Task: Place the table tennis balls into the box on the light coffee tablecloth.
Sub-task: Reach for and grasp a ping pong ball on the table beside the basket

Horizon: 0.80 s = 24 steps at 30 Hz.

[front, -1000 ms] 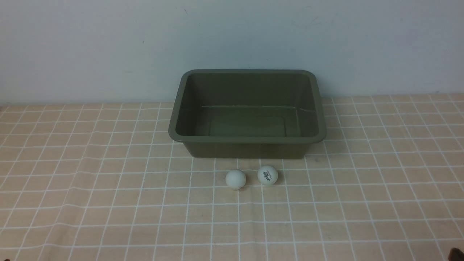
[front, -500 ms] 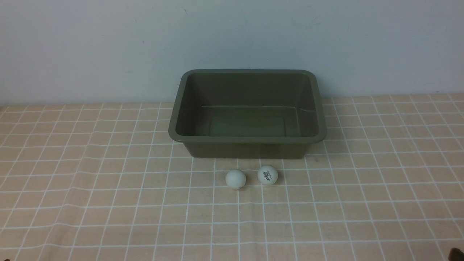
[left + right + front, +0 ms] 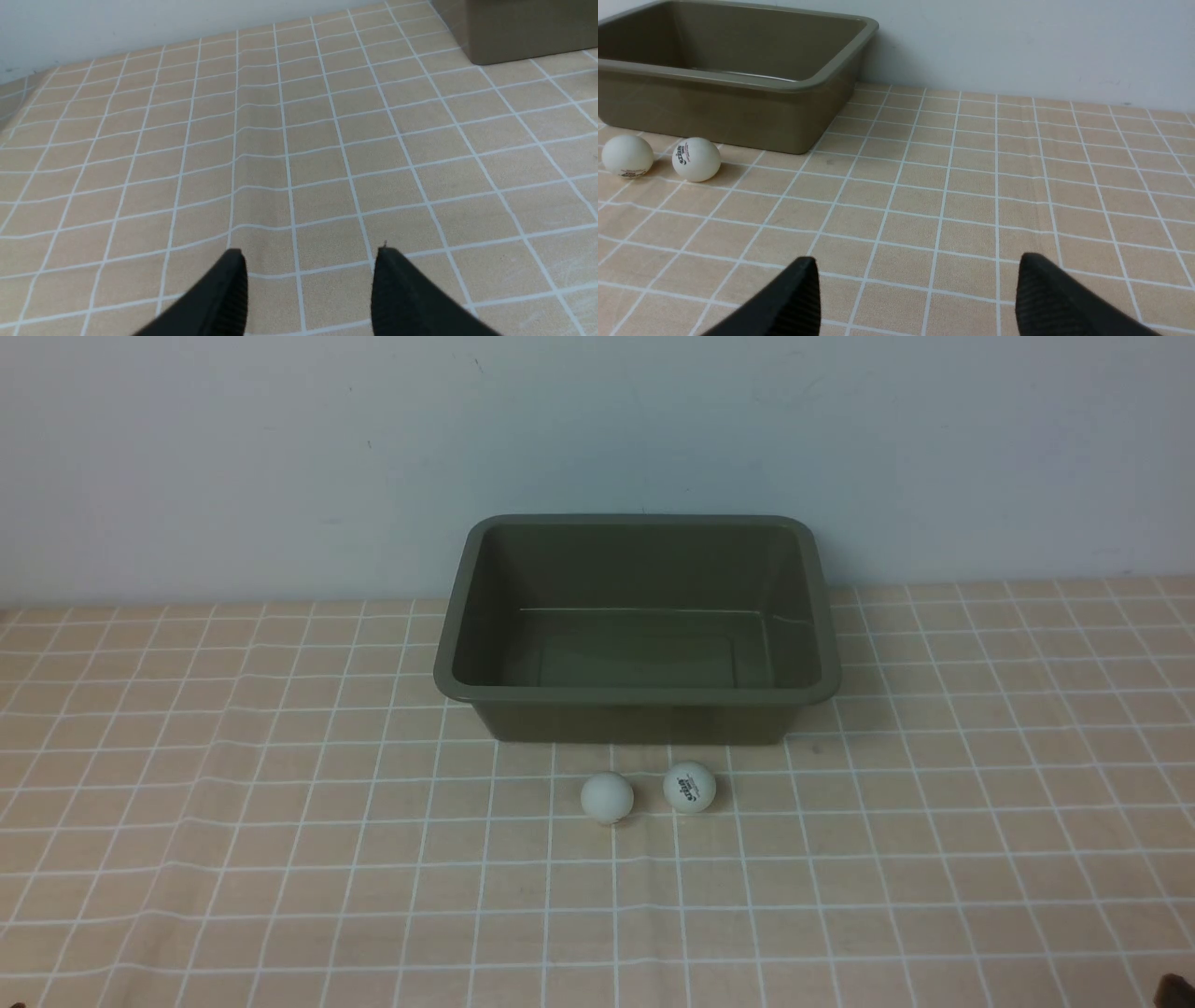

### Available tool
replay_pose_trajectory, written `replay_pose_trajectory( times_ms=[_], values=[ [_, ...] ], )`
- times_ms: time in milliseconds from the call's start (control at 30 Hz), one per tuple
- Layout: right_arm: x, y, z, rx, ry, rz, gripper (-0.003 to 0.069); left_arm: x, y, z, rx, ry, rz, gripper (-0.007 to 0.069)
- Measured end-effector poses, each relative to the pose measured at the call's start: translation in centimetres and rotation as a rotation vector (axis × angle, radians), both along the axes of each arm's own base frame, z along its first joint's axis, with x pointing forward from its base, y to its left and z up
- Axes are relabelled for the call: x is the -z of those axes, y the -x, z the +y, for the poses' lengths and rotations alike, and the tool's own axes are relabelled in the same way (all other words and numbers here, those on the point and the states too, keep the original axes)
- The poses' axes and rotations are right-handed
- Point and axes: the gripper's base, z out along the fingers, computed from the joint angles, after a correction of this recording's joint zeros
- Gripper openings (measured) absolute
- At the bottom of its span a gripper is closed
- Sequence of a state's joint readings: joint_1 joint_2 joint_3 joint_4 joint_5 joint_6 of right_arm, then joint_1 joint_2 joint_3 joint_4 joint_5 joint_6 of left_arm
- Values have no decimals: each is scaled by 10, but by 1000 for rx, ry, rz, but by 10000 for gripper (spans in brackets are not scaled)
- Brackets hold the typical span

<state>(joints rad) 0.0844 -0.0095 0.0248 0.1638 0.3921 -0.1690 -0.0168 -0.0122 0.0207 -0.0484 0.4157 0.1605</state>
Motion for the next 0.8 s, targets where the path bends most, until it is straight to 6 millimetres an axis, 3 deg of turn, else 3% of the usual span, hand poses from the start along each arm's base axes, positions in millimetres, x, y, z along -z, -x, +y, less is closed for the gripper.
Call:
replay_pose_trajectory(
  times_ms=[467,667,733,800],
  values=[
    [0,0,0,0,-1,0,512,0,0,0,0,0,0,298],
    [-2,0,2,-3,-99,-13,512,0,0,0,0,0,0,298],
    [-8,0,3,-10,-118,-19,512,0,0,0,0,0,0,298],
    [-28,3,4,-20,-128,-61,512,0,0,0,0,0,0,298]
  ],
)
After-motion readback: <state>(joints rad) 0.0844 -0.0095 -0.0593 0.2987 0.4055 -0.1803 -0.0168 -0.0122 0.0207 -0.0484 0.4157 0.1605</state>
